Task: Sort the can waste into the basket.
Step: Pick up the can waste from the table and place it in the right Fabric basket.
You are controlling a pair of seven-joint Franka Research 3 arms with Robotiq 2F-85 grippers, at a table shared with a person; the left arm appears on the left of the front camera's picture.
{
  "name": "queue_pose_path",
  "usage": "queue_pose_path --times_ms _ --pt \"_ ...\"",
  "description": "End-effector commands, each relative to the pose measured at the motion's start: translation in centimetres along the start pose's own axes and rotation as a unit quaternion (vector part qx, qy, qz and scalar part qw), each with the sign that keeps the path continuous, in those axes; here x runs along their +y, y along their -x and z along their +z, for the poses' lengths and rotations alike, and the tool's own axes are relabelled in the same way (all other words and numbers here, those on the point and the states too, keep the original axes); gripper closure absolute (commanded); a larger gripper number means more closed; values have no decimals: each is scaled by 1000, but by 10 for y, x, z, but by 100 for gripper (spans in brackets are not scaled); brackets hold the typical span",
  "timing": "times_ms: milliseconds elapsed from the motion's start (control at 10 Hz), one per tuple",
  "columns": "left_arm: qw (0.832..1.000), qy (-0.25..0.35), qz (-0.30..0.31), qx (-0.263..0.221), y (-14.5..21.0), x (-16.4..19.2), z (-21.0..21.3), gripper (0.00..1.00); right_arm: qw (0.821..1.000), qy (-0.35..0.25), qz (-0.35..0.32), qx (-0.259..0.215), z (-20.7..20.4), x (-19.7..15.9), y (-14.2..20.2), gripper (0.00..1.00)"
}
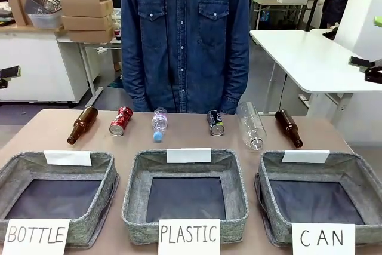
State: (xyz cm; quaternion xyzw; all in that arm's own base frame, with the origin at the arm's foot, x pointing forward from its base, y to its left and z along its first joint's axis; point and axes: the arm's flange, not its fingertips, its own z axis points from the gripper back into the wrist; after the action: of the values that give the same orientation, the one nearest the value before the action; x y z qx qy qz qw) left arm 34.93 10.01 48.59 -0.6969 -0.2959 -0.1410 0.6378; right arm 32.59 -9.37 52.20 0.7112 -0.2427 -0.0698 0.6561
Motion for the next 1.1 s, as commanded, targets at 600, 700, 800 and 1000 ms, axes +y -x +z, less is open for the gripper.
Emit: queue_pose_path --times_ms 600,700,800,1000 --pt "1000 14 -20 16 5 -10 -1 0 999 -20 9 40 4 11 7 0" --pt "1000 14 -20 16 5 -10 -1 0 995 43 37 80 -24 13 3 0" --pt "1000 14 -20 16 5 -10 -1 0 987 72 59 133 -52 14 -2 0" --pt "1000 14 -20 16 5 -10 -1 0 978 126 52 160 -82 10 -8 0"
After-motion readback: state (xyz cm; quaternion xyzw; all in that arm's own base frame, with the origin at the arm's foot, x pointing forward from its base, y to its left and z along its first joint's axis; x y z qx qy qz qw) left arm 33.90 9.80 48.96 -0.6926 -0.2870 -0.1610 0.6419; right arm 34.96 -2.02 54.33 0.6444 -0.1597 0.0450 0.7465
